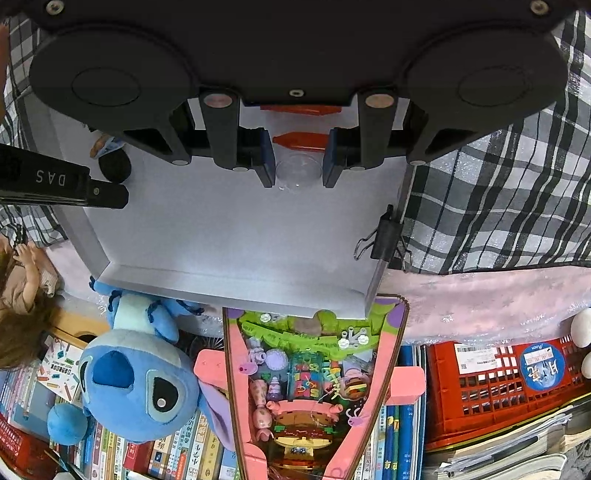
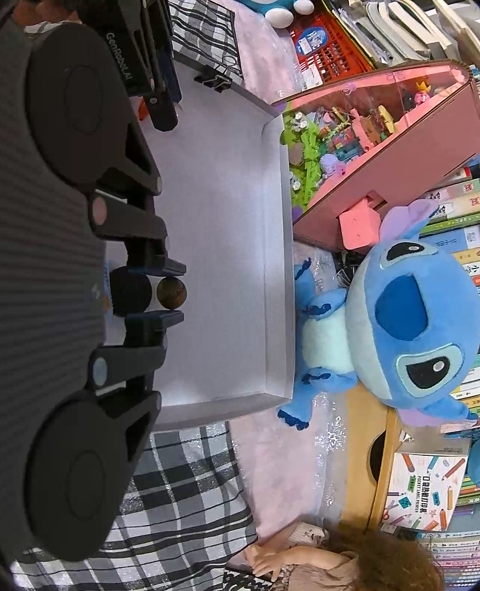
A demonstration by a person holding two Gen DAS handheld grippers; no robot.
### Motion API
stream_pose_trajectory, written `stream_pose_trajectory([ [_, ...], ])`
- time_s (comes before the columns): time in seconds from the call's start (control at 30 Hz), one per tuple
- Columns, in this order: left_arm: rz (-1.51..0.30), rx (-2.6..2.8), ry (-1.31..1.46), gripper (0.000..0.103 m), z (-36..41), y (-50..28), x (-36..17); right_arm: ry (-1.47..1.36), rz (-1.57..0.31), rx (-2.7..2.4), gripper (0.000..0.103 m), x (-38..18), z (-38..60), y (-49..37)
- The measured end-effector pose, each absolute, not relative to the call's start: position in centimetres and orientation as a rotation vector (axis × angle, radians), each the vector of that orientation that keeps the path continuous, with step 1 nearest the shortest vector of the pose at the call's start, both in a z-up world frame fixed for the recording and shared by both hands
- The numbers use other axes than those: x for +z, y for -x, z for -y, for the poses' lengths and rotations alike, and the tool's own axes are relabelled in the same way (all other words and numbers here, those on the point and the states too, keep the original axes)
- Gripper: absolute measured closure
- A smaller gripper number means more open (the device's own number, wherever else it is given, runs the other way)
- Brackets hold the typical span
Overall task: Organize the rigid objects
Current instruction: 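Lower the clear lid with left tool while right tool lowers the brown ball into the tray, then open left tool to drop the clear lid while right tool releases the brown ball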
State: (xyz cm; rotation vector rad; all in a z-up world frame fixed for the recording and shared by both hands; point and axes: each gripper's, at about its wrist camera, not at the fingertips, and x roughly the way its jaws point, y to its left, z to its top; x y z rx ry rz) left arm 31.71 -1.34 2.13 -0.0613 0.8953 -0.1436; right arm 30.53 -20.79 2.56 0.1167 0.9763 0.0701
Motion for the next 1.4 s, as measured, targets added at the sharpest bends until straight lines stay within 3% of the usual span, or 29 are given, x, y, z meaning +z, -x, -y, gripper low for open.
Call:
stream_pose_trajectory([
  [1.4, -0.861, -0.13, 0.033, 0.075, 1.01, -31.36, 1.8, -0.11, -0.982, 0.073, 0.072, 1.64, 20.7, -30.34],
])
